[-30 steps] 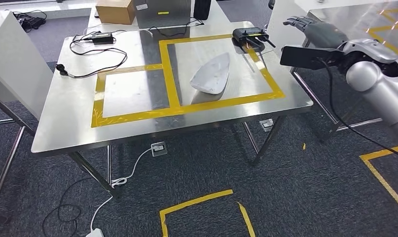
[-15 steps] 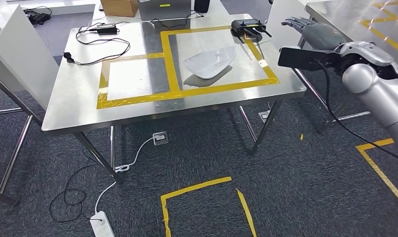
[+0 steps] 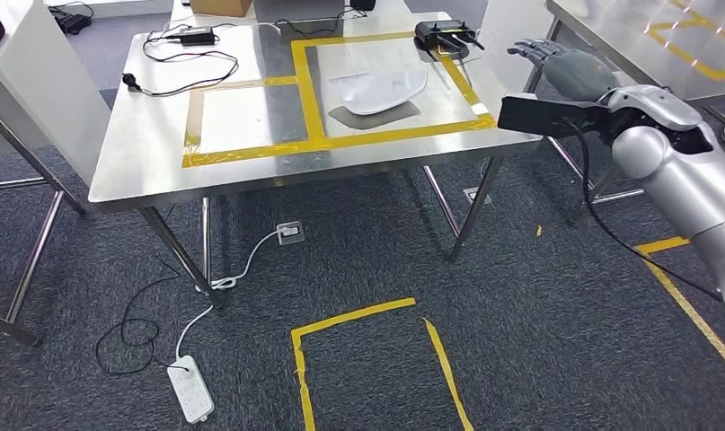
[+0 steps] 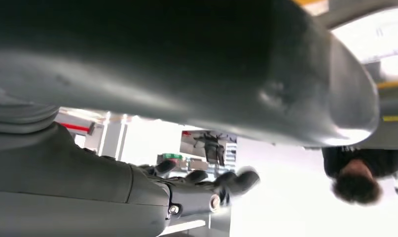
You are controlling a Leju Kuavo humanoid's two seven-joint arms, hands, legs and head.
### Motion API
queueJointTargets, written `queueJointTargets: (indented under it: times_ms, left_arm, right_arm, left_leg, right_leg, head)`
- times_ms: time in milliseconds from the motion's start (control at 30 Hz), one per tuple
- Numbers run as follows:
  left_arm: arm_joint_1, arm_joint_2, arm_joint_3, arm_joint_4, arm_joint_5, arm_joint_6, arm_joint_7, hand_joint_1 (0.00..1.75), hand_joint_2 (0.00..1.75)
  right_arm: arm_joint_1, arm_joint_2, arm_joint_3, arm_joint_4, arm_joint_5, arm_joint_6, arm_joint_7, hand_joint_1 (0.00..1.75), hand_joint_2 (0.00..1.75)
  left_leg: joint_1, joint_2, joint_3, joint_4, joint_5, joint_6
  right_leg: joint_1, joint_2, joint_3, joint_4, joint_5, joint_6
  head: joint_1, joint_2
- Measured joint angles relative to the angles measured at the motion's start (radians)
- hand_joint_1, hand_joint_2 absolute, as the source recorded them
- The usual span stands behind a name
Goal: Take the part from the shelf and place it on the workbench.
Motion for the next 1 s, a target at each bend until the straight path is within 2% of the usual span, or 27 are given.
queueJointTargets:
  times_ms: [33,67,100,133,200,233,267,300,333,367,400,433,467,500,567,600,633,700,733,767,800,833,867,900,933,967,1000]
  left_arm:
    - [0.002,0.000,0.000,0.000,0.000,0.000,-0.001,0.00,0.00]
    - [0.003,0.000,0.000,0.000,0.001,0.000,-0.001,0.00,0.00]
    - [0.005,0.000,0.000,0.000,0.001,0.000,-0.001,0.00,0.00]
    - [0.007,0.000,0.000,0.000,0.001,0.000,-0.001,0.00,0.00]
    - [0.007,0.000,0.000,0.000,0.002,0.000,-0.001,0.00,0.00]
    - [0.007,0.000,0.000,0.000,0.002,0.000,-0.002,0.00,0.00]
    - [0.007,0.000,0.000,0.000,0.002,0.000,-0.002,0.00,0.00]
    - [0.007,0.000,0.000,0.000,0.003,0.000,-0.003,0.00,0.00]
    - [0.007,0.000,0.000,0.000,0.003,0.000,-0.004,0.00,0.00]
    - [0.007,0.000,0.000,0.000,0.003,0.000,-0.005,0.00,0.00]
    - [0.006,0.001,0.000,0.000,0.003,0.000,-0.005,0.00,0.00]
    - [0.005,0.001,0.000,0.000,0.003,0.000,-0.006,0.00,0.00]
    - [0.005,0.001,0.000,0.000,0.003,0.000,-0.006,0.00,0.00]
    - [0.005,0.001,0.000,0.000,0.003,0.000,-0.007,0.00,0.00]
    - [0.008,0.001,0.000,0.000,0.003,0.000,-0.007,0.00,0.00]
    - [0.009,0.001,0.000,0.000,0.003,0.000,-0.007,0.00,0.00]
    - [0.010,0.001,0.000,0.000,0.003,0.000,-0.008,0.00,0.00]
    - [0.010,0.001,0.000,0.000,0.003,-0.001,-0.020,0.00,0.00]
    - [0.010,0.001,0.000,0.000,0.002,-0.002,-0.028,0.00,0.00]
    - [0.010,0.000,0.000,0.000,0.002,-0.003,-0.035,0.00,0.00]
    - [0.011,0.000,0.000,0.000,0.001,-0.004,-0.040,0.00,0.00]
    - [0.011,-0.001,0.000,0.000,0.001,-0.004,-0.042,0.00,0.00]
    - [0.011,-0.001,0.000,0.000,0.002,-0.005,-0.042,0.00,0.00]
    - [0.011,-0.002,0.000,0.000,0.002,-0.006,-0.043,0.00,0.00]
    - [0.011,-0.003,0.000,0.000,0.002,-0.006,-0.043,0.00,0.00]
    - [0.010,-0.003,0.000,0.000,0.003,-0.007,-0.044,0.00,0.00]
    - [0.010,-0.004,0.000,0.000,0.003,-0.007,-0.044,0.00,0.44]
  right_arm:
    - [0.001,0.002,-0.004,0.000,0.003,0.001,0.000,0.00,0.00]
    - [0.001,0.003,-0.007,0.000,0.006,0.002,0.000,0.00,0.00]
    - [0.001,0.005,-0.008,0.000,0.007,0.003,0.000,0.00,0.00]
    - [0.002,0.007,-0.009,0.000,0.007,0.004,0.000,0.00,0.00]
    - [0.003,0.010,-0.012,0.000,0.011,0.007,0.001,0.00,0.00]
    - [0.003,0.011,-0.013,0.000,0.012,0.012,0.004,0.00,0.00]
    - [0.004,0.013,-0.015,0.000,0.011,0.023,0.007,0.00,0.00]
    - [0.004,0.016,-0.016,0.000,0.006,0.043,0.011,0.00,0.00]
    - [0.004,0.019,-0.019,0.001,-0.002,0.066,0.016,0.00,0.00]
    - [0.004,0.022,-0.023,0.002,-0.012,0.089,0.020,0.00,0.00]
    - [0.004,0.024,-0.028,0.003,-0.023,0.107,0.023,0.00,0.00]
    - [0.004,0.026,-0.035,0.005,-0.034,0.121,0.024,0.00,0.00]
    - [0.003,0.029,-0.043,0.008,-0.050,0.134,0.022,0.00,0.44]
    - [0.003,0.031,-0.051,0.011,-0.069,0.147,0.020,0.00,0.87]
    - [0.003,0.038,-0.063,0.021,-0.104,0.174,0.017,0.00,1.75]
    - [0.002,0.041,-0.067,0.028,-0.115,0.184,0.016,0.00,1.75]
    - [0.000,0.043,-0.070,0.035,-0.119,0.188,0.016,0.00,1.75]
    - [-0.007,0.048,-0.072,0.050,-0.119,0.190,0.015,0.00,1.75]
    - [-0.009,0.050,-0.073,0.057,-0.117,0.190,0.015,0.00,1.75]
    - [-0.010,0.053,-0.073,0.062,-0.115,0.189,0.013,0.00,1.75]
    - [-0.010,0.055,-0.073,0.067,-0.113,0.188,0.012,0.00,1.75]
    - [-0.010,0.057,-0.073,0.070,-0.112,0.186,0.010,0.00,1.75]
    - [-0.011,0.058,-0.073,0.072,-0.112,0.185,0.008,0.00,1.75]
    - [-0.013,0.058,-0.073,0.074,-0.111,0.184,0.006,0.00,1.75]
    - [-0.015,0.059,-0.074,0.074,-0.111,0.183,0.005,0.00,1.75]
    - [-0.016,0.060,-0.075,0.075,-0.111,0.182,0.004,0.00,1.75]
    - [-0.017,0.061,-0.076,0.076,-0.111,0.181,0.003,0.00,1.75]
  left_leg:
    - [0.000,0.000,-0.001,-0.005,0.009,-0.007]
    - [0.001,0.000,-0.006,-0.003,0.007,-0.013]
    - [0.002,0.000,-0.014,0.009,-0.014,-0.019]
    - [0.003,-0.001,-0.026,0.041,-0.054,-0.025]
    - [0.007,0.000,-0.054,0.154,-0.158,-0.034]
    - [0.009,0.000,-0.063,0.216,-0.189,-0.038]
    - [0.010,0.000,-0.063,0.260,-0.194,-0.041]
    - [0.011,0.000,-0.048,0.275,-0.179,-0.043]
    - [0.012,0.001,-0.016,0.255,-0.153,-0.044]
    - [0.013,0.001,0.032,0.204,-0.133,-0.043]
    - [0.013,0.000,0.088,0.132,-0.134,-0.040]
    - [0.011,-0.001,0.132,0.070,-0.143,-0.034]
    - [0.008,-0.002,0.159,0.023,-0.156,-0.027]
    - [0.005,-0.004,0.168,-0.002,-0.164,-0.018]
    - [0.003,-0.004,0.155,-0.010,-0.149,-0.001]
    - [0.004,-0.003,0.149,-0.012,-0.138,0.008]
    - [0.006,-0.001,0.140,-0.014,-0.126,0.014]
    - [0.006,0.001,0.116,-0.014,-0.105,0.022]
    - [0.006,0.002,0.101,-0.013,-0.095,0.023]
    - [0.006,0.003,0.087,-0.012,-0.086,0.023]
    - [0.006,0.004,0.075,-0.011,-0.077,0.022]
    - [0.006,0.004,0.065,-0.009,-0.069,0.021]
    - [0.006,0.005,0.056,-0.008,-0.062,0.018]
    - [0.006,0.004,0.049,-0.006,-0.056,0.014]
    - [0.005,0.004,0.044,-0.005,-0.050,0.009]
    - [0.004,0.004,0.042,-0.005,-0.044,0.004]
    - [0.002,0.004,0.039,-0.006,-0.040,-0.002]
  right_leg:
    - [-0.001,-0.001,-0.006,-0.002,0.008,-0.006]
    - [-0.002,-0.002,-0.013,-0.007,0.020,-0.012]
    - [-0.005,-0.004,-0.023,-0.010,0.033,-0.020]
    - [-0.008,-0.005,-0.035,-0.014,0.048,-0.026]
    - [-0.009,-0.005,-0.063,-0.014,0.073,-0.032]
    - [-0.009,-0.005,-0.078,-0.013,0.086,-0.032]
    - [-0.010,-0.005,-0.094,-0.012,0.098,-0.031]
    - [-0.010,-0.005,-0.111,-0.010,0.111,-0.029]
    - [-0.011,-0.005,-0.128,-0.008,0.122,-0.026]
    - [-0.011,-0.005,-0.142,-0.005,0.133,-0.022]
    - [-0.011,-0.005,-0.155,-0.002,0.143,-0.017]
    - [-0.011,-0.006,-0.163,0.000,0.152,-0.010]
    - [-0.011,-0.007,-0.168,0.001,0.160,-0.004]
    - [-0.012,-0.008,-0.170,-0.001,0.169,0.004]
    - [-0.016,-0.008,-0.173,-0.004,0.180,0.017]
    - [-0.019,-0.006,-0.180,0.005,0.166,0.022]
    - [-0.020,-0.004,-0.192,0.034,0.132,0.028]
    - [-0.021,0.000,-0.230,0.156,0.034,0.036]
    - [-0.021,0.001,-0.247,0.227,-0.001,0.039]
    - [-0.021,0.001,-0.255,0.279,-0.014,0.041]
    - [-0.021,0.001,-0.246,0.297,-0.005,0.041]
    - [-0.021,0.001,-0.216,0.275,0.017,0.040]
    - [-0.022,0.000,-0.167,0.217,0.040,0.038]
    - [-0.021,0.000,-0.110,0.140,0.046,0.035]
    - [-0.018,0.000,-0.064,0.073,0.044,0.030]
    - [-0.015,0.000,-0.035,0.024,0.035,0.024]
    - [-0.012,0.000,-0.024,0.000,0.026,0.017]
  head:
    - [0.001,0.000]
    - [0.001,0.000]
    - [0.000,0.000]
    - [-0.002,0.000]
    - [-0.006,0.000]
    - [-0.006,0.000]
    - [-0.007,0.000]
    - [-0.007,0.000]
    - [-0.007,0.000]
    - [-0.007,0.000]
    - [-0.007,0.000]
    - [-0.006,0.000]
    - [-0.005,0.000]
    - [-0.004,0.000]
    - [-0.004,0.000]
    - [-0.004,0.000]
    - [-0.003,0.000]
    - [-0.002,0.000]
    - [-0.002,0.000]
    - [-0.002,0.000]
    - [-0.001,0.000]
    - [-0.001,0.000]
    - [-0.001,0.000]
    - [-0.001,0.000]
    - [-0.002,0.000]
    - [-0.001,0.000]
    - [-0.001,0.000]
